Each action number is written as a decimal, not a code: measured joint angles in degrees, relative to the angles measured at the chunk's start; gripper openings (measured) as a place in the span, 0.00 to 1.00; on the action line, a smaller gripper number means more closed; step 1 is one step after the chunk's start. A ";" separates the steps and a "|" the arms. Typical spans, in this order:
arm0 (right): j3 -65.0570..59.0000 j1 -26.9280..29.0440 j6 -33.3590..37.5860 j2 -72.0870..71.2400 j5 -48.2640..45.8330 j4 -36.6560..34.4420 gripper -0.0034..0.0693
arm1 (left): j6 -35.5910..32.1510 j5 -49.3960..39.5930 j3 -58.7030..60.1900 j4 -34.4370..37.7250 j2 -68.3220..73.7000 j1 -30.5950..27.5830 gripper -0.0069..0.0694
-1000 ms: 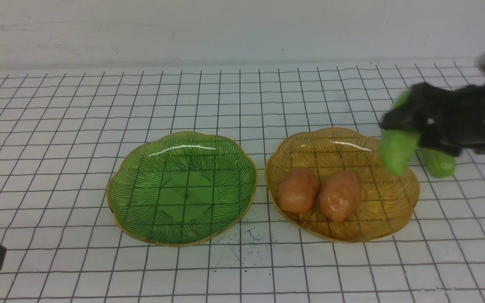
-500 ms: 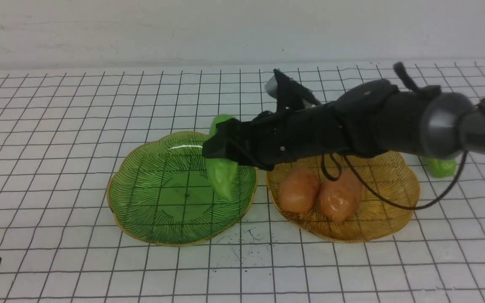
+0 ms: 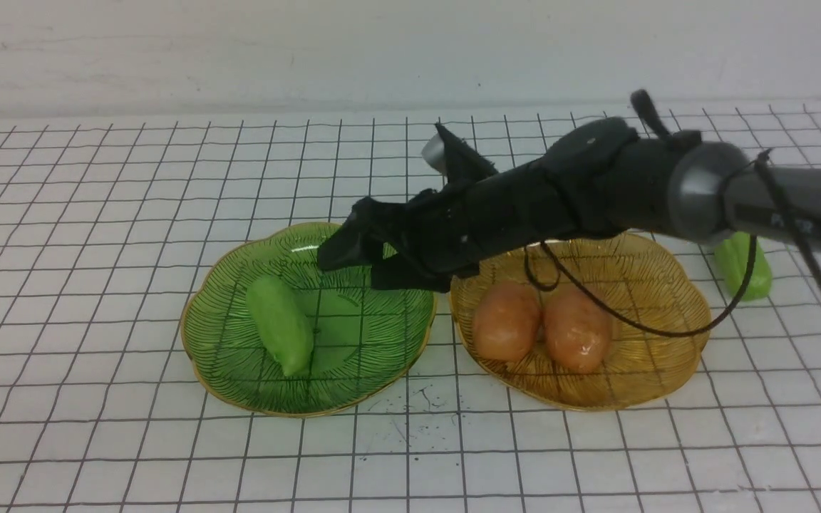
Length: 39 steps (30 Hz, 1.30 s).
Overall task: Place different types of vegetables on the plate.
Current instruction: 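Carry the green vegetable from the table to the plate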
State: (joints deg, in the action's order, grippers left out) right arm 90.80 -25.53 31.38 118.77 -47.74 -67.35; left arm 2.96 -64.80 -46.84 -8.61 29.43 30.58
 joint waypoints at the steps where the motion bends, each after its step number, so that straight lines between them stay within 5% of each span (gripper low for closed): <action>1: 0.00 0.00 -0.39 0.00 0.00 0.00 0.74 | 0.00 -0.06 0.00 -0.11 0.00 0.00 0.08; 3: 1.43 3.34 -4.52 -2.73 -3.09 7.87 0.62 | 0.00 -0.36 0.00 -0.49 -0.02 0.00 0.08; 8: 4.40 14.00 -25.92 -12.07 -8.28 42.29 0.19 | 0.00 -0.75 0.00 -2.47 -0.02 0.00 0.08; 11: 4.53 18.51 -34.27 -13.48 -8.90 55.28 0.10 | 0.00 -0.79 0.00 -2.69 -0.02 0.00 0.08; 17: 4.53 25.67 -33.84 -10.61 -9.52 61.49 0.24 | 0.00 -1.06 0.00 -2.75 -0.02 0.00 0.08; 25: 4.53 28.51 -34.91 -1.85 -7.72 65.58 0.79 | 0.46 -2.29 0.00 -2.80 -0.02 0.00 0.08; 29: 4.53 28.57 -35.23 2.23 -5.12 65.58 0.96 | 0.69 -3.40 0.00 -2.67 -0.02 0.00 0.08; 34: 4.53 28.57 -35.23 6.29 -3.64 64.87 0.92 | 2.51 -4.06 0.00 -1.57 -0.02 0.00 0.08; 39: 4.53 28.57 -35.23 6.68 -4.74 65.52 0.58 | 3.51 -4.06 0.00 -1.39 -0.02 0.00 0.08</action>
State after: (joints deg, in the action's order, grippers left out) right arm 95.33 3.04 -3.86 125.44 -52.48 -1.83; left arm 6.47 -68.86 -46.84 -10.00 29.41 30.58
